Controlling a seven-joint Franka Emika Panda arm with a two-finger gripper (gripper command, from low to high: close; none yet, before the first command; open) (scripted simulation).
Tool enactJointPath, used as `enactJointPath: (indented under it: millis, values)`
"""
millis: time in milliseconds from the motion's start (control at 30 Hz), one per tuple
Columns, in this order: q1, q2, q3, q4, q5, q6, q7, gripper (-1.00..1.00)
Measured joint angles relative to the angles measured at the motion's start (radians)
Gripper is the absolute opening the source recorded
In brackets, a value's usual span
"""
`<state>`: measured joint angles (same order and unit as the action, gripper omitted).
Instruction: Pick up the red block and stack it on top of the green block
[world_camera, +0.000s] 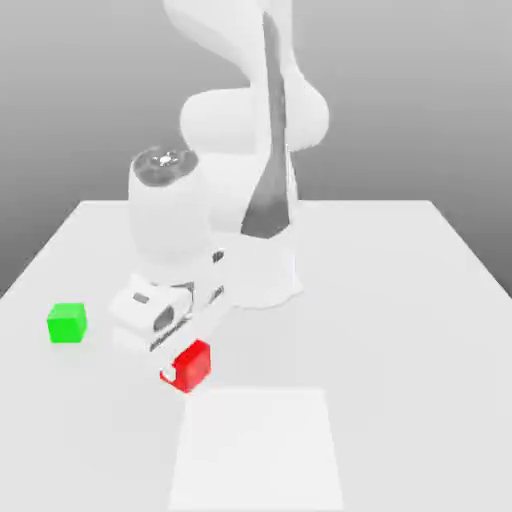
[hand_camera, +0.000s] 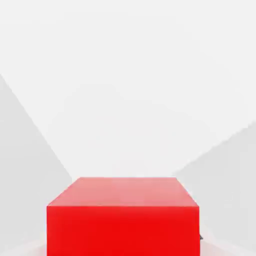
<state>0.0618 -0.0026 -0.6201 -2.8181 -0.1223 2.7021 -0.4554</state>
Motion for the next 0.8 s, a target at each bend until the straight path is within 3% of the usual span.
enactJointPath:
  millis: [67, 467, 800]
  values:
    - [-0.133, -0.017, -0.004, -0.003, -0.031, -0.012, -0.030, -1.00]
    - [-0.452, -0.231, -0.191, -0.025, -0.253, -0.062, -0.167, -1.00]
    - [-0.407, -0.120, -0.253, -0.025, -0.166, 0.055, -0.249, -1.00]
